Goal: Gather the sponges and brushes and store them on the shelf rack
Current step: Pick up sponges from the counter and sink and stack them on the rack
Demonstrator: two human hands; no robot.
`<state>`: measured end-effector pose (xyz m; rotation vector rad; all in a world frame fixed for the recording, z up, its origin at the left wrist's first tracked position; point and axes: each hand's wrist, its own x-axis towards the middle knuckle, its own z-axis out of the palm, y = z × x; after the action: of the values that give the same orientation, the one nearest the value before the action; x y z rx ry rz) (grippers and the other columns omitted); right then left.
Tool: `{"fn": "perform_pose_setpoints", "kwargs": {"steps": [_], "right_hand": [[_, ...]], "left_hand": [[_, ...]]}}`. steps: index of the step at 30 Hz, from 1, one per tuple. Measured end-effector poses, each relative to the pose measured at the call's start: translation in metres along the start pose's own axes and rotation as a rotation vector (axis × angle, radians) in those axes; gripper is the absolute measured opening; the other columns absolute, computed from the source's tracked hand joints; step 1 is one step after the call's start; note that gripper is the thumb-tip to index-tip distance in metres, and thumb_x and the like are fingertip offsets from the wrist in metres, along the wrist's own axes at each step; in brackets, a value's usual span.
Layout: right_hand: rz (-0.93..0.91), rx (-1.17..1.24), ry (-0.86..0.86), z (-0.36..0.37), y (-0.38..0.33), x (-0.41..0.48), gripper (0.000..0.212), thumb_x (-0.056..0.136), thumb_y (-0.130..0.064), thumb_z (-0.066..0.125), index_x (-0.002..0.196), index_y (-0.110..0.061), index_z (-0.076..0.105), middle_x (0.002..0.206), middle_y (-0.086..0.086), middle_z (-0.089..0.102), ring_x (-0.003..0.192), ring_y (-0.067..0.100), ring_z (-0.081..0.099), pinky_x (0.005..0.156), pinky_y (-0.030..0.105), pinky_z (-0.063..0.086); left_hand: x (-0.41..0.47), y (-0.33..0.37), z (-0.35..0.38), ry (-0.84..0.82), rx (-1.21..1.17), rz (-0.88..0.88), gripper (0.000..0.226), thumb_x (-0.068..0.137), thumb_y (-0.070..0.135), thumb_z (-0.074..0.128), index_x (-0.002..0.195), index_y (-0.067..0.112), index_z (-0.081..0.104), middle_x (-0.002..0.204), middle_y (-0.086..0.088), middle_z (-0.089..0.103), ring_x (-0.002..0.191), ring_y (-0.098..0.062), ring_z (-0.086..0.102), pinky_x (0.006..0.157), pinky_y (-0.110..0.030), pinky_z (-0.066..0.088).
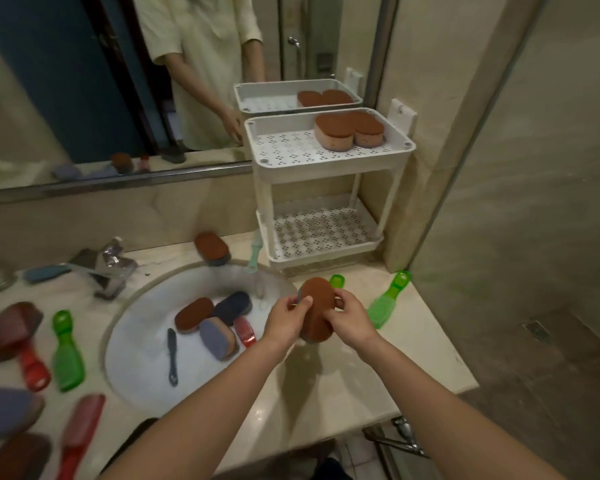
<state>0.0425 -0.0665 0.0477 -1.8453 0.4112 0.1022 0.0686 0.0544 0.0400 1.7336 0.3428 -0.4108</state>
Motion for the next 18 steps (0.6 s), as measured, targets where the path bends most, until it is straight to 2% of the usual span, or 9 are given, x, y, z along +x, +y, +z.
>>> {"fn": "perform_pose_setpoints", "kwargs": {"steps": [1, 3, 5, 7, 9, 13, 16, 18], "right_hand": [[0.000, 0.015, -0.027, 0.010, -0.003, -0.002, 0.038, 0.083, 0.006, 0.052, 0.117, -0.012, 0.057, 0.094, -0.001, 0.064, 0.083, 0.013, 0.062, 0.073, 0.025, 0.050], [-0.004, 0.023, -0.060, 0.031, -0.009, -0.006, 0.041, 0.083, 0.005, 0.052, 0.121, -0.008, 0.055, 0.101, 0.009, 0.065, 0.090, 0.024, 0.064, 0.078, 0.035, 0.051], [-0.012, 0.027, -0.085, 0.052, -0.016, -0.012, 0.043, 0.082, 0.004, 0.055, 0.123, -0.009, 0.055, 0.109, 0.013, 0.065, 0.099, 0.029, 0.064, 0.087, 0.042, 0.054], [-0.018, 0.035, -0.116, 0.071, -0.023, -0.017, 0.040, 0.081, 0.003, 0.057, 0.117, -0.016, 0.055, 0.108, 0.010, 0.065, 0.100, 0.027, 0.065, 0.090, 0.046, 0.054], [-0.025, 0.032, -0.153, 0.088, -0.031, -0.021, 0.040, 0.082, 0.001, 0.058, 0.117, -0.018, 0.055, 0.107, 0.007, 0.065, 0.098, 0.024, 0.065, 0.087, 0.047, 0.055], [-0.046, 0.028, -0.214, 0.117, -0.046, -0.024, 0.041, 0.085, 0.000, 0.058, 0.124, -0.012, 0.053, 0.110, 0.011, 0.064, 0.096, 0.025, 0.065, 0.079, 0.039, 0.058], [-0.064, -0.001, -0.252, 0.134, -0.057, -0.022, 0.042, 0.086, -0.001, 0.059, 0.126, -0.010, 0.052, 0.111, 0.009, 0.064, 0.101, 0.025, 0.064, 0.084, 0.041, 0.057], [-0.079, -0.005, -0.278, 0.143, -0.064, -0.016, 0.038, 0.086, 0.000, 0.059, 0.123, -0.009, 0.054, 0.104, 0.004, 0.064, 0.099, 0.022, 0.064, 0.089, 0.042, 0.055]], "left_hand": [[-0.002, -0.002, -0.011, 0.003, -0.013, -0.008, 0.038, 0.094, 0.033, 0.060, 0.117, 0.004, 0.060, 0.103, -0.013, 0.067, 0.094, -0.028, 0.066, 0.087, -0.046, 0.055], [-0.009, -0.005, -0.034, 0.016, -0.048, -0.029, 0.037, 0.095, 0.034, 0.056, 0.121, 0.007, 0.059, 0.105, -0.010, 0.066, 0.091, -0.024, 0.065, 0.080, -0.039, 0.057], [-0.014, -0.010, -0.058, 0.042, -0.064, -0.035, 0.039, 0.096, 0.036, 0.055, 0.124, 0.009, 0.058, 0.113, -0.011, 0.065, 0.100, -0.025, 0.064, 0.086, -0.042, 0.056], [-0.019, -0.014, -0.080, 0.065, -0.076, -0.031, 0.039, 0.096, 0.035, 0.055, 0.125, 0.009, 0.057, 0.117, -0.013, 0.065, 0.105, -0.027, 0.064, 0.093, -0.047, 0.053], [-0.023, -0.018, -0.098, 0.077, -0.109, -0.038, 0.040, 0.095, 0.032, 0.056, 0.127, 0.009, 0.055, 0.118, -0.014, 0.064, 0.105, -0.028, 0.064, 0.094, -0.046, 0.052], [-0.025, -0.024, -0.131, 0.121, -0.160, -0.044, 0.046, 0.092, 0.026, 0.062, 0.134, 0.011, 0.049, 0.121, -0.009, 0.061, 0.103, -0.024, 0.063, 0.088, -0.039, 0.055], [-0.025, -0.026, -0.150, 0.118, -0.196, -0.051, 0.048, 0.093, 0.025, 0.061, 0.137, 0.016, 0.045, 0.127, -0.007, 0.058, 0.104, -0.022, 0.061, 0.092, -0.040, 0.053], [-0.022, -0.025, -0.161, 0.110, -0.217, -0.061, 0.050, 0.094, 0.027, 0.059, 0.140, 0.020, 0.042, 0.132, -0.006, 0.056, 0.108, -0.023, 0.060, 0.095, -0.044, 0.052]]}}
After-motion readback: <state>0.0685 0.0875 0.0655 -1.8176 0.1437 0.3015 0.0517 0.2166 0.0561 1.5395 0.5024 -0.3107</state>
